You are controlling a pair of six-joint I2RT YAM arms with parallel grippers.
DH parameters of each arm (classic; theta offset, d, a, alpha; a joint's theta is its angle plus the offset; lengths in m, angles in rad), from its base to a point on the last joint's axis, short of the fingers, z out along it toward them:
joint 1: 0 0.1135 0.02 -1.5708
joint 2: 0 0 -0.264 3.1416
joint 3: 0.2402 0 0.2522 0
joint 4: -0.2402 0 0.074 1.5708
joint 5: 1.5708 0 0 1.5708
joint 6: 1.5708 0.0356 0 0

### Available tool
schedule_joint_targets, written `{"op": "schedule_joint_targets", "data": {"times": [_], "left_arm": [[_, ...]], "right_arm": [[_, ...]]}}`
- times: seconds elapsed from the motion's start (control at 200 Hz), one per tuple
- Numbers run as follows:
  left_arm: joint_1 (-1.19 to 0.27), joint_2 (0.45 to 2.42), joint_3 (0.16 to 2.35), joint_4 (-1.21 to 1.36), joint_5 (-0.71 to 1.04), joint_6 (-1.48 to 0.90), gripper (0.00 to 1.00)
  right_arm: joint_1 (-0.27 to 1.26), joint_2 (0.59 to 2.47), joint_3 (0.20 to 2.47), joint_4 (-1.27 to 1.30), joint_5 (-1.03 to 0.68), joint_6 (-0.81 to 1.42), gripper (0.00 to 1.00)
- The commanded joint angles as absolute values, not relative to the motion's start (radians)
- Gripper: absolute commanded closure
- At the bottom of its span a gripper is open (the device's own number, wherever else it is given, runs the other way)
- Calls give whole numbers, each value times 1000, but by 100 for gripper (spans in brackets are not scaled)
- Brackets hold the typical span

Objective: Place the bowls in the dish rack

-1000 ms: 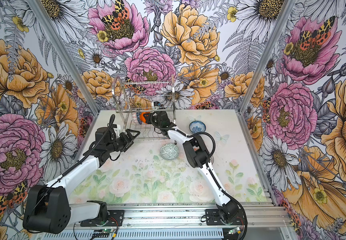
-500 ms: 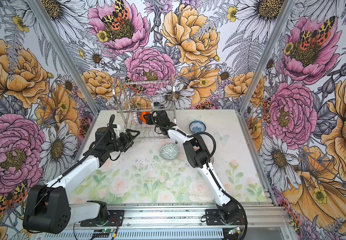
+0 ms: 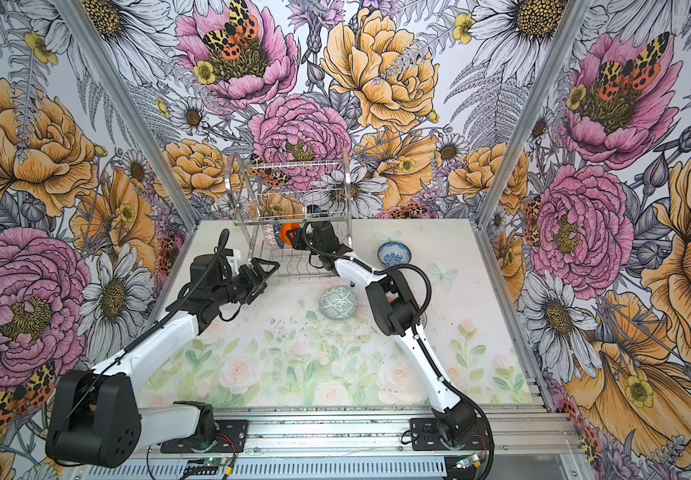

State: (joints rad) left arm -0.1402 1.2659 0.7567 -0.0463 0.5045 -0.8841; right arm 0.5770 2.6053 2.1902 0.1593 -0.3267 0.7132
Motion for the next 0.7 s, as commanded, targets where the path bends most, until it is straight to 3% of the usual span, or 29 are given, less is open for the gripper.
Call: {"op": "schedule_joint_targets", "data": {"times": [0.0, 0.696], "left_arm": [[-135, 1256, 733, -15, 503, -877, 1], [-112, 1246, 727, -15, 511, -882, 1]], "right_arm": [[580, 2542, 2185, 150, -309, 723, 75], [588, 2461, 2034, 238, -233, 737, 72]]}}
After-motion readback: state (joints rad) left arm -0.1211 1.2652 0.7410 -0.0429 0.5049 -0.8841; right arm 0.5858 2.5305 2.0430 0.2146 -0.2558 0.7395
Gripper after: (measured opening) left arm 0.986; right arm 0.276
